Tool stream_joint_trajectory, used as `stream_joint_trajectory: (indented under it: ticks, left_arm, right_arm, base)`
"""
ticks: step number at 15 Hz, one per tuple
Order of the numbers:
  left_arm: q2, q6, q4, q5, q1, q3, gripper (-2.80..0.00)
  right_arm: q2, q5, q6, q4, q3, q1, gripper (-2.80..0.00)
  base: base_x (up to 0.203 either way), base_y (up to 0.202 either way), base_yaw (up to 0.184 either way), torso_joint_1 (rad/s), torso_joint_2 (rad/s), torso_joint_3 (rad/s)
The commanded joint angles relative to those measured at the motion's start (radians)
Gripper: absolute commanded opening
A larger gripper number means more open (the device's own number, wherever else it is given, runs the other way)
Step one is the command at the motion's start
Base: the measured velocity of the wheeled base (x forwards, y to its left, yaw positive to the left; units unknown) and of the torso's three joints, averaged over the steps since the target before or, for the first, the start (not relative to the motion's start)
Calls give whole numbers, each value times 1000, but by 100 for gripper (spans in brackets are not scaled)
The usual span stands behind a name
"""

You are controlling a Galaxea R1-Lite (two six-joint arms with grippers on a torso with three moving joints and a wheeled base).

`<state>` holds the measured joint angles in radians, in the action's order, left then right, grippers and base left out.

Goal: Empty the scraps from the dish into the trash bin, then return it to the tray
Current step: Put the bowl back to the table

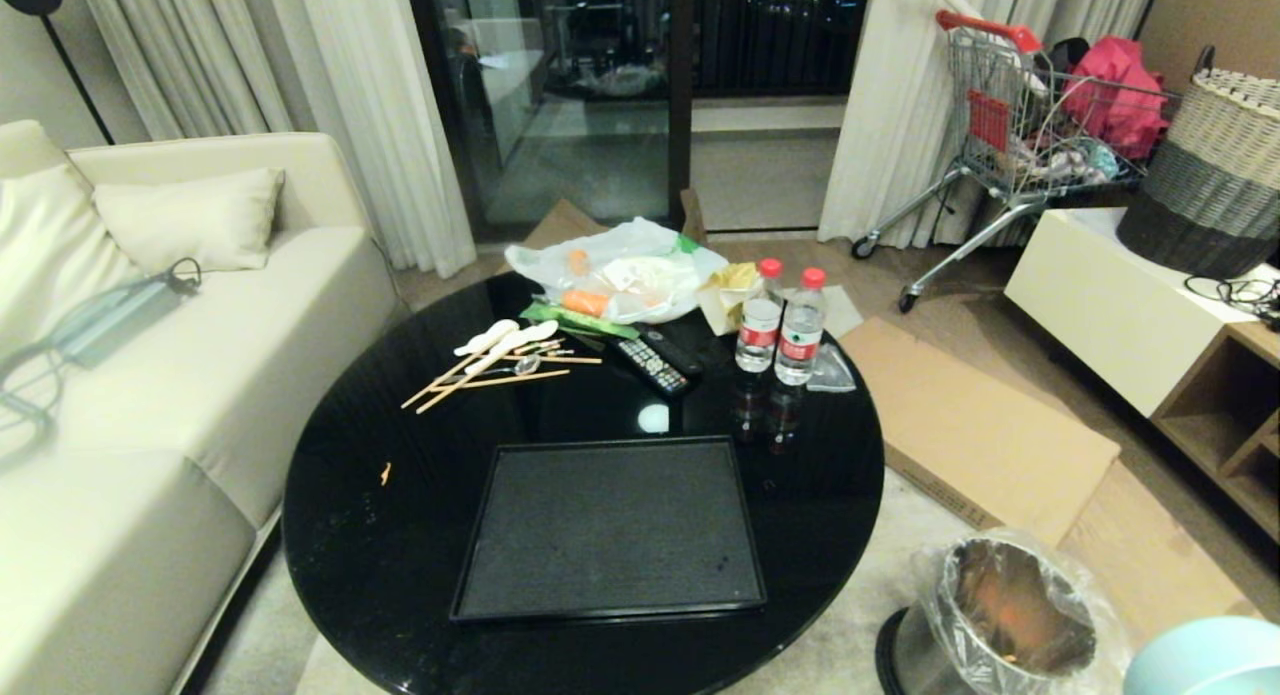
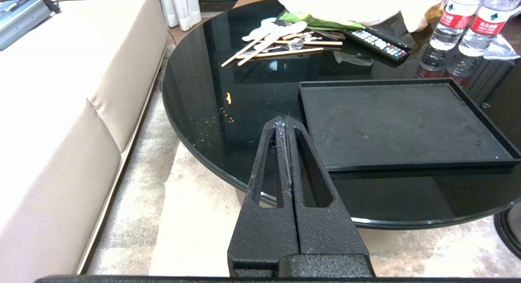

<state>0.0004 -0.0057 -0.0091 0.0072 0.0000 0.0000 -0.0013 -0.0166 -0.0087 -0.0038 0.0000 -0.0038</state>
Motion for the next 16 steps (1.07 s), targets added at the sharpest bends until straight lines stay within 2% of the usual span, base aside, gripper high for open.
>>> stream_joint_trajectory:
  ticks: [1,16]
  left_arm:
    - [0,-2,0,2,0,0,-280]
    - [0,-2,0,2,0,0,-280]
  right_arm:
    - [1,0,1,-1,0,-1,-280]
    - [1,4,-20,2,0,-1,-280]
  base:
    - [0,0,0,0,0,0]
    - [0,0,0,0,0,0]
